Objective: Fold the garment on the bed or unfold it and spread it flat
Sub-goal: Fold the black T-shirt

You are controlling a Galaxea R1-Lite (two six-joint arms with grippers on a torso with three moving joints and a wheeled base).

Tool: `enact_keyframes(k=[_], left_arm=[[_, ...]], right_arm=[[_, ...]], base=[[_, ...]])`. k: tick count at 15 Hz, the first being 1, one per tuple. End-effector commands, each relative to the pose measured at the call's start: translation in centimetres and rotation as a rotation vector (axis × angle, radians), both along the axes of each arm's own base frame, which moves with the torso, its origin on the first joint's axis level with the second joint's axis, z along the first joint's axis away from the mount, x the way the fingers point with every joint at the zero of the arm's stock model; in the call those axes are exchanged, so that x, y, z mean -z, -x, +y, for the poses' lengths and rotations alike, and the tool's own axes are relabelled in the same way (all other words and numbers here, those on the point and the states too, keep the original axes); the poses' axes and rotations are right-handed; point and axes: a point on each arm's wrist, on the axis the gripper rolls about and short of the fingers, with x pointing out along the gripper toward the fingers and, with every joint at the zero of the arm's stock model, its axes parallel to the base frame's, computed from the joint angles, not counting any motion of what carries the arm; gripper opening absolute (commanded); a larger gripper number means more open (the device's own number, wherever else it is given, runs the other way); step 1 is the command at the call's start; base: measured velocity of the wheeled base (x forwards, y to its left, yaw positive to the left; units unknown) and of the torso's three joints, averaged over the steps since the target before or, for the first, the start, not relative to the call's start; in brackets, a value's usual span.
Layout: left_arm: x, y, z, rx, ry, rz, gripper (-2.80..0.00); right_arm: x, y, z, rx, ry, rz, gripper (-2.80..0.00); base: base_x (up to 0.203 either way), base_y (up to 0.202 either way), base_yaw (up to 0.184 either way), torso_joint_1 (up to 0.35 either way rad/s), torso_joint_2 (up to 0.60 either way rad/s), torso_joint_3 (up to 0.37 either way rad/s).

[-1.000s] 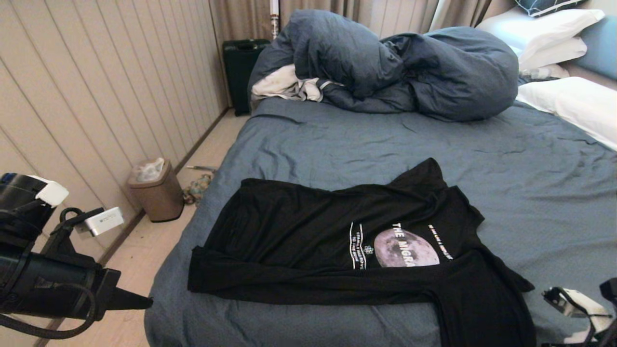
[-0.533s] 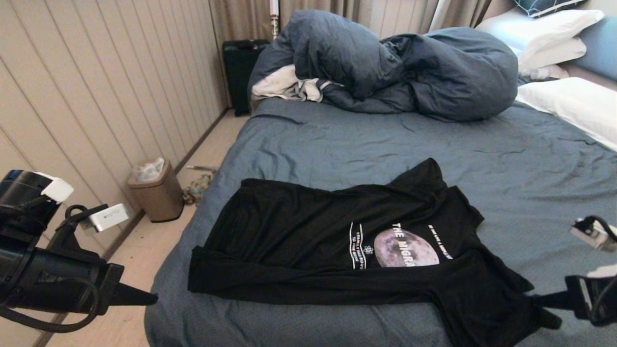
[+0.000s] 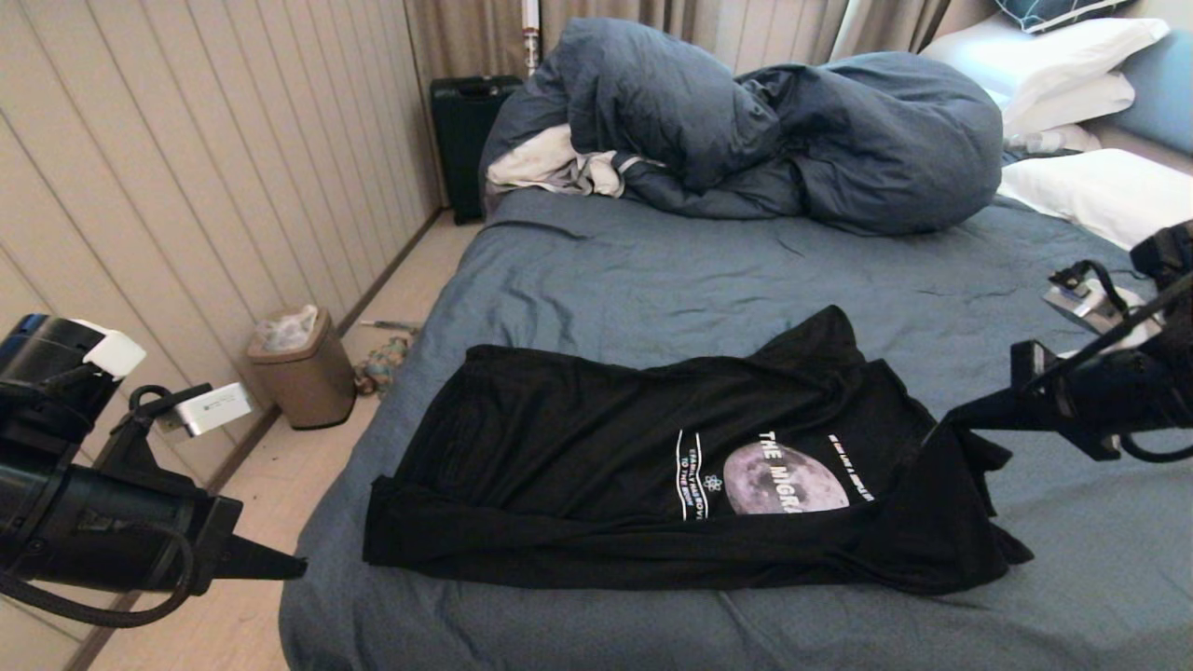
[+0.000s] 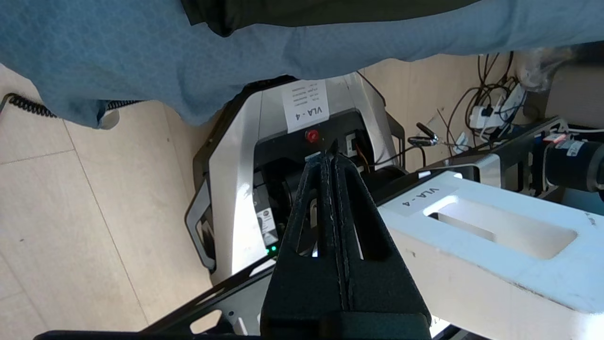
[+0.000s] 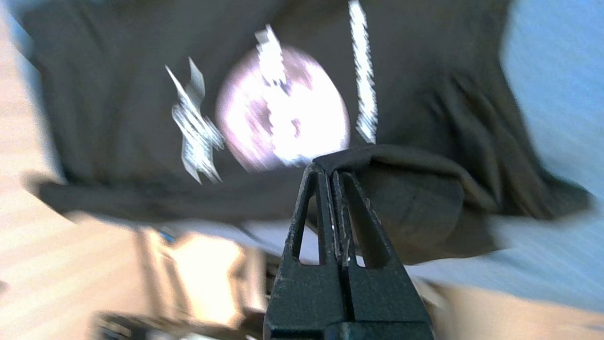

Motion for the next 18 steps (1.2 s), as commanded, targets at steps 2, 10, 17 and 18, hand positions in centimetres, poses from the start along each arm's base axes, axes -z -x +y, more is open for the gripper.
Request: enact_keyframes(k=[2, 10, 17, 18], left_arm=[[0.0, -0.1, 0.0, 0.003, 0.005, 0.003, -2.80], [0.4, -0.7, -0.1, 0.006, 0.001, 0.016, -2.80], [0.4, -0.8, -0.1, 0.006, 0.003, 0.012, -2.80], [0.4, -0.8, -0.1, 0.005, 0.003, 0.012, -2.80]], right_arm=[[0.2, -4.0, 1.0, 0.023, -0.043, 0.030, -2.80], [1.4, -11.5, 3.8, 0.150, 0.031, 0.044, -2.80], [1.3, -14.6, 3.9, 0.210, -0.001, 0.025, -2.80], [1.1, -14.7, 4.4, 0.205, 0.005, 0.019, -2.80]], base=[[0.000, 0.000, 0.000, 0.000, 0.00, 0.000], [0.000, 0.000, 0.000, 0.000, 0.00, 0.000], [0.000, 0.000, 0.000, 0.000, 0.00, 0.000], [0.000, 0.000, 0.000, 0.000, 0.00, 0.000]])
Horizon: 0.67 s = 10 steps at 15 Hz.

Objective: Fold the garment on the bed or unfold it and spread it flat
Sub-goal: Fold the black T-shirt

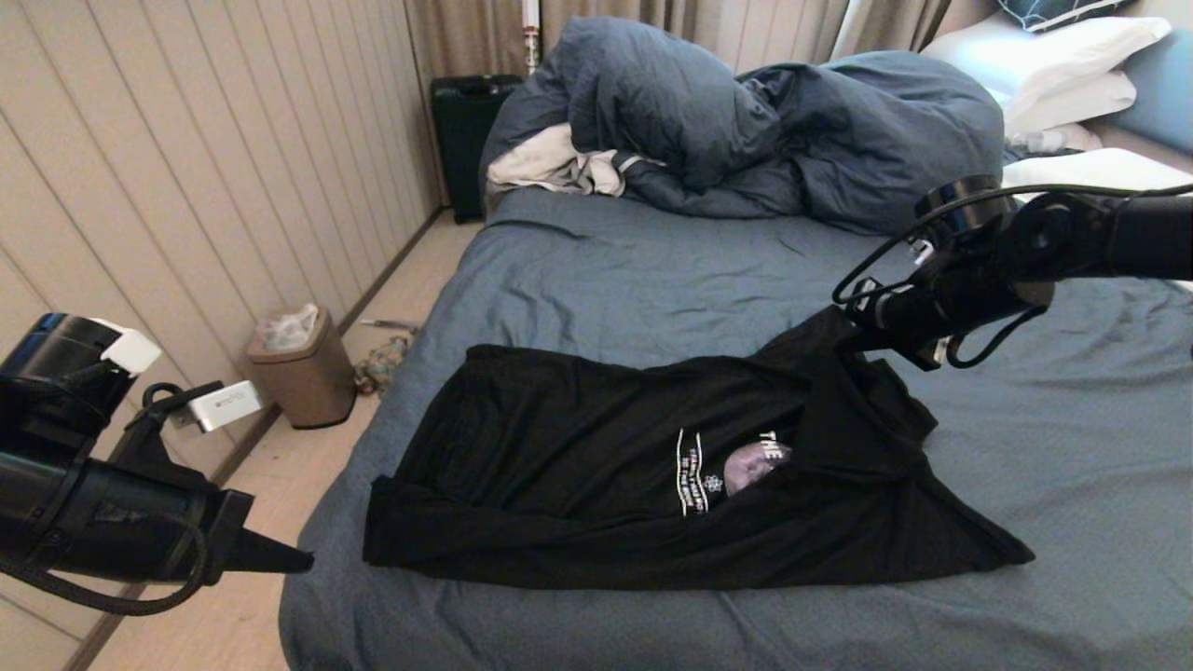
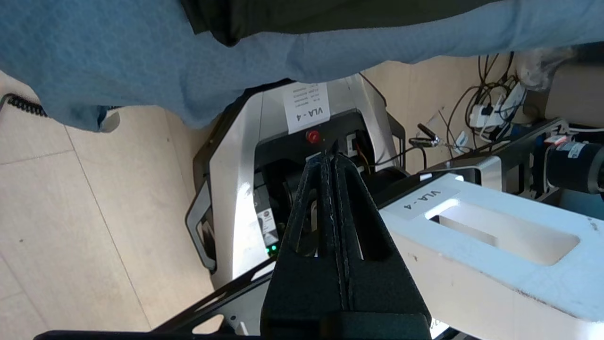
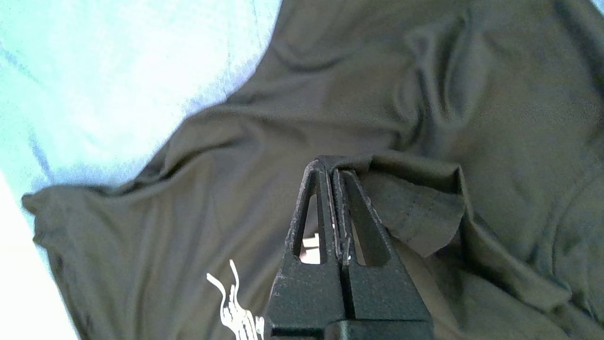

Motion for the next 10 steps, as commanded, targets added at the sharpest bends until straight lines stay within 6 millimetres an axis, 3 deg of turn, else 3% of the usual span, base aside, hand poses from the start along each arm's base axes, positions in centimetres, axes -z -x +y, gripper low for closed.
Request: enact_keyframes(k=[1, 2, 5, 7, 9, 10], left_arm=[[0.0, 0.0, 0.0, 0.000, 0.003, 0.003, -2.80], [0.0, 0.0, 0.0, 0.002, 0.003, 0.002, -2.80], [0.0, -0.1, 0.0, 0.003, 0.005, 0.001, -2.80], [-0.1, -0.4, -0.1, 0.011, 0.026, -0.009, -2.80], [-0.6, -0.9, -0.2, 0.014, 0.035, -0.028, -2.80], [-1.0, -1.4, -0.2, 0.019, 0.043, -0.045, -2.80]], right_arm=[[0.4, -0.6, 0.4, 0.003, 0.006, 0.007, -2.80], [0.6, -0.8, 0.3, 0.026, 0.027, 0.010, 0.00], [0.3, -0.5, 0.3, 0.055, 0.059, 0.005, 0.00], [-0.9, 0.3, 0.2, 0.061, 0.056, -0.023, 0.00], [-2.0, 1.6, 0.3, 0.063, 0.053, -0.026, 0.00], [-1.5, 2.7, 0.4, 0.058, 0.055, 0.020, 0.00]], base=[[0.000, 0.000, 0.000, 0.000, 0.00, 0.000], [0.000, 0.000, 0.000, 0.000, 0.00, 0.000], [0.000, 0.000, 0.000, 0.000, 0.00, 0.000], [0.000, 0.000, 0.000, 0.000, 0.00, 0.000], [0.000, 0.000, 0.000, 0.000, 0.00, 0.000], [0.000, 0.000, 0.000, 0.000, 0.00, 0.000]])
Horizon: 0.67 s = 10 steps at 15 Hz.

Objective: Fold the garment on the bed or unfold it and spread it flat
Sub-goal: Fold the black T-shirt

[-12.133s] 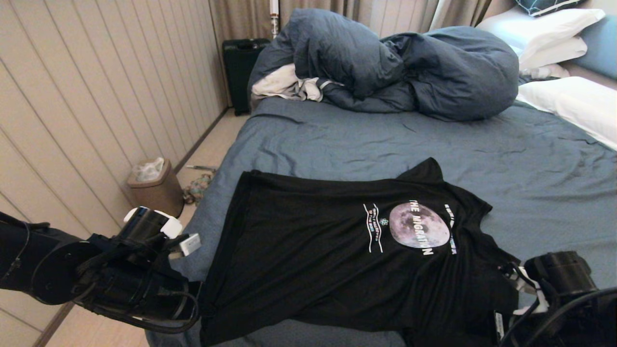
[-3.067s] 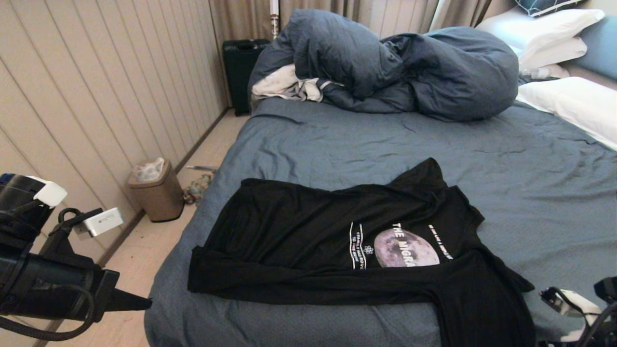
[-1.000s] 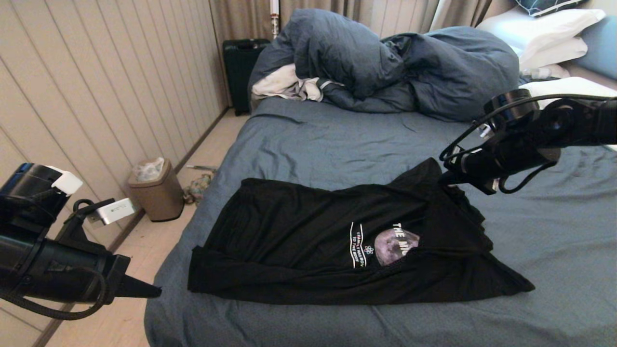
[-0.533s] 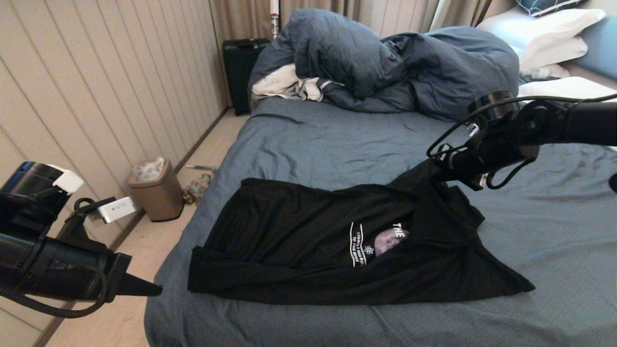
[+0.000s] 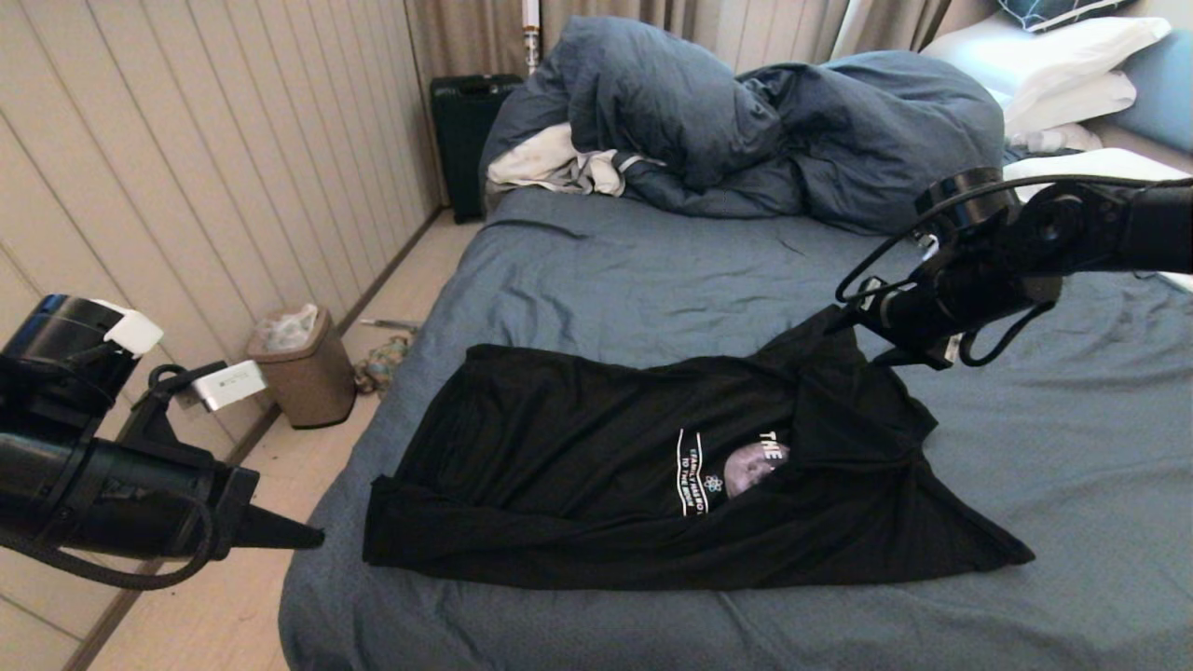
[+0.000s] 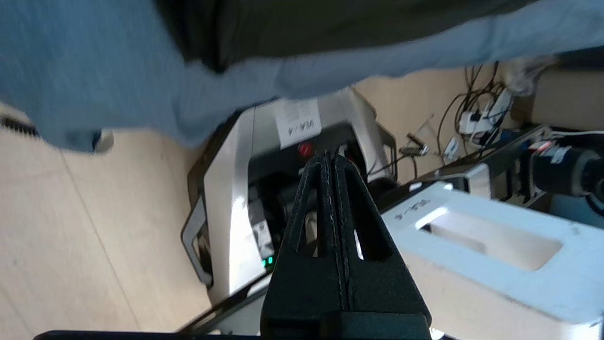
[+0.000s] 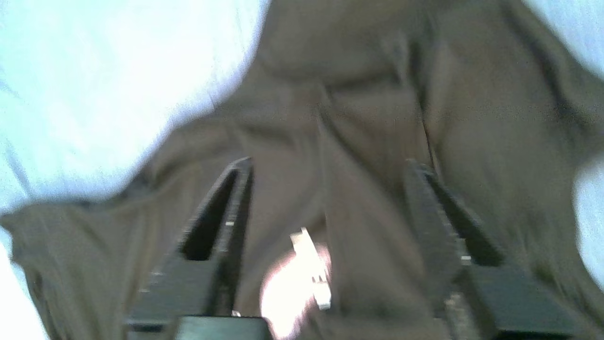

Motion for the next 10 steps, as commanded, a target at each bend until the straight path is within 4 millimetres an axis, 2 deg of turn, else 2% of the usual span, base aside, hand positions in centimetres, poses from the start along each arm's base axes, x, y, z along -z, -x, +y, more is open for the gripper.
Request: enact_keyframes(k=[1, 2, 3, 4, 6, 9, 10], left_arm=[[-0.4, -0.9, -0.3, 0.013, 0.009, -0.011, -2.80], [-0.7, -1.4, -0.7, 0.027, 0.012, -0.023, -2.80], [-0.9, -2.2, -1.0, 0.036, 0.014, -0.030, -2.80], [-1.0, -2.7, -1.1, 0.041, 0.019, -0.035, -2.80], [-0.7, -3.0, -1.2, 0.050, 0.036, -0.046, -2.80], [0.9, -2.6, -0.9, 0.037, 0.040, -0.038, -2.80], [1.7, -2.3, -0.8, 0.034, 0.039, -0.047, -2.80]], right_arm=[[-0.2, 2.3, 0.2, -0.007, -0.003, 0.035, 0.00], [0.7, 3.5, 0.4, -0.018, -0.005, 0.087, 0.00], [1.6, 4.9, 0.6, -0.027, -0.009, 0.125, -2.80], [2.6, 6.1, 0.7, -0.033, -0.010, 0.136, -2.80], [3.6, 7.7, 1.1, -0.048, -0.008, 0.047, -2.80], [0.7, 10.7, 1.3, -0.069, 0.005, -0.120, -2.80], [0.3, 11.7, 1.2, -0.071, 0.010, -0.139, -2.80]], base=[[0.000, 0.000, 0.000, 0.000, 0.00, 0.000], [0.000, 0.000, 0.000, 0.000, 0.00, 0.000], [0.000, 0.000, 0.000, 0.000, 0.00, 0.000], [0.000, 0.000, 0.000, 0.000, 0.00, 0.000], [0.000, 0.000, 0.000, 0.000, 0.00, 0.000], [0.000, 0.000, 0.000, 0.000, 0.00, 0.000], [0.000, 0.000, 0.000, 0.000, 0.00, 0.000]])
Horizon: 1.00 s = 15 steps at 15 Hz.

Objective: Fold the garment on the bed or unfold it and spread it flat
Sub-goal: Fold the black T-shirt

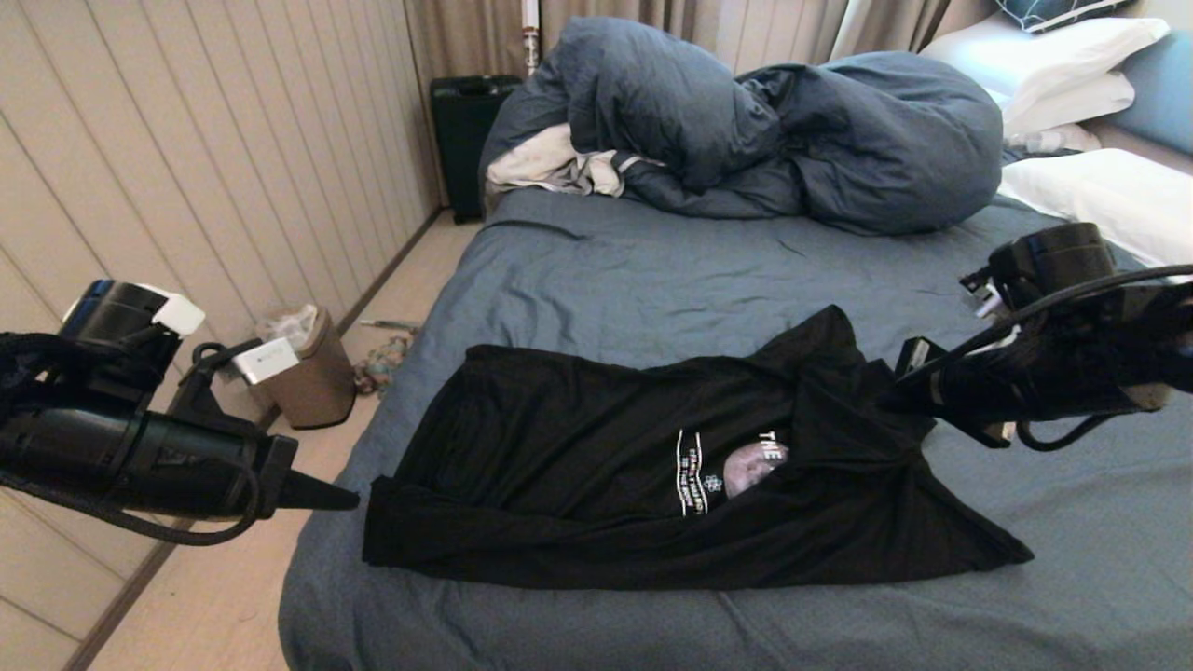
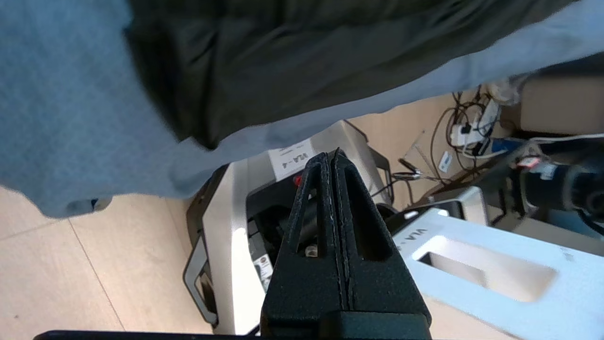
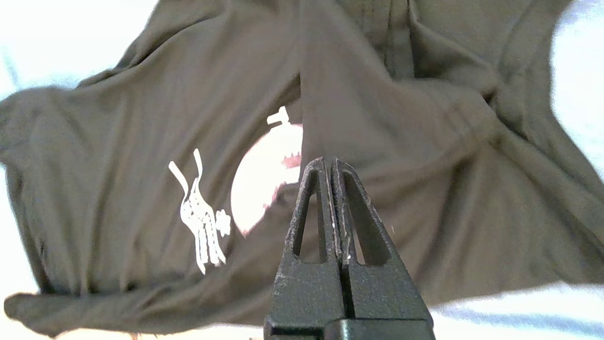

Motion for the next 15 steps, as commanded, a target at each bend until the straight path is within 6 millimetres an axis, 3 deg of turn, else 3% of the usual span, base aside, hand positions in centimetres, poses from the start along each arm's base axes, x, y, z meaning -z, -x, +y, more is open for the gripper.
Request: enact_keyframes(k=[1, 4, 5, 9, 15], left_arm=[[1.0, 0.5, 0.1, -0.005, 0.003, -0.022, -2.80], [2.1, -0.3, -0.1, -0.022, 0.011, 0.002, -2.80], [2.3, -0.3, -0.3, -0.015, 0.010, 0.013, -2.80], [3.1, -0.6, -0.6, 0.000, 0.007, 0.042, -2.80], [3.9, -1.2, -0.7, 0.003, 0.000, 0.069, -2.80]], right_arm=[[-1.5, 2.6, -0.1, -0.004, 0.003, -0.057, -2.80], [-0.8, 3.1, -1.2, 0.004, 0.044, -0.041, -2.80], [-0.3, 2.9, -1.4, 0.001, 0.055, -0.024, 0.00], [1.9, 2.4, -2.4, -0.057, 0.148, 0.042, 0.00], [5.7, -0.4, -2.5, -0.062, 0.152, 0.107, 0.00]], base=[[0.000, 0.000, 0.000, 0.000, 0.00, 0.000], [0.000, 0.000, 0.000, 0.000, 0.00, 0.000], [0.000, 0.000, 0.000, 0.000, 0.00, 0.000], [0.000, 0.000, 0.000, 0.000, 0.00, 0.000], [0.000, 0.000, 0.000, 0.000, 0.00, 0.000]])
